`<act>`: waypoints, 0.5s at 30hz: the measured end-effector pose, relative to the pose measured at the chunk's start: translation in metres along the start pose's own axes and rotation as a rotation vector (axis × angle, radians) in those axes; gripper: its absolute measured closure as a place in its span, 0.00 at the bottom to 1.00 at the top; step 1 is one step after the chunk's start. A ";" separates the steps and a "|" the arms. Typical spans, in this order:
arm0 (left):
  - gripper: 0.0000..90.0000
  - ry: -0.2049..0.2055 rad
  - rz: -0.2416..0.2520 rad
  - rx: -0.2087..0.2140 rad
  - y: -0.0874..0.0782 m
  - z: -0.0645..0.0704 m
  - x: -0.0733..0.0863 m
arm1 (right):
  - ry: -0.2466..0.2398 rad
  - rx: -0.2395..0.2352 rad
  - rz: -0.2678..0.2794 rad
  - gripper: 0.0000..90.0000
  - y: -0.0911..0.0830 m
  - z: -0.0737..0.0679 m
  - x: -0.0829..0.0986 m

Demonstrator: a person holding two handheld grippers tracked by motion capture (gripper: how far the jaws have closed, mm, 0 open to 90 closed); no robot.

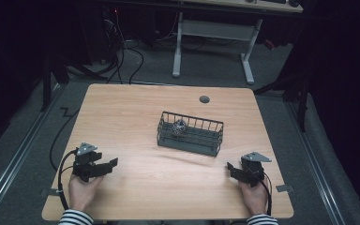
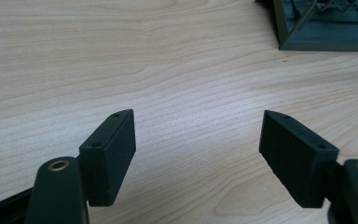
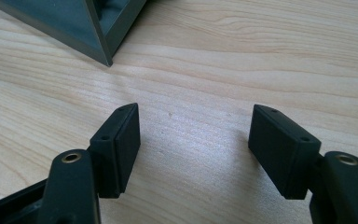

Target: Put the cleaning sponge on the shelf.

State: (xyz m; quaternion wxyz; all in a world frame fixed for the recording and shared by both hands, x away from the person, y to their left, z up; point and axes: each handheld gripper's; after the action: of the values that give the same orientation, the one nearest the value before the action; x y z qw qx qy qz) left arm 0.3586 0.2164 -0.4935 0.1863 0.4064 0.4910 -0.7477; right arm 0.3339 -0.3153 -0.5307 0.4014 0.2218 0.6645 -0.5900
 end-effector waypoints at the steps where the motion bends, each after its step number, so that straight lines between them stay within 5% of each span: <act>1: 0.31 0.001 -0.001 -0.003 0.001 0.000 0.001 | 0.000 0.000 0.000 0.38 0.000 0.000 0.000; 15: 0.31 0.015 -0.016 -0.043 0.017 -0.001 0.008 | 0.000 0.000 0.000 0.38 0.000 0.000 0.000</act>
State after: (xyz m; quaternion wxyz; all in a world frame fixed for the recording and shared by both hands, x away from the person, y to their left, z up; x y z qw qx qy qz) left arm 0.3657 0.2108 -0.5102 0.1853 0.4039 0.5115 -0.7355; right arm 0.3338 -0.3152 -0.5306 0.4013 0.2217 0.6647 -0.5898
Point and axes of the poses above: each handheld gripper's, and its own axes: y roughly forward along the jaws, x roughly out of its underside, z roughly to its right, and after that the axes turned 6 degrees about z, right-handed
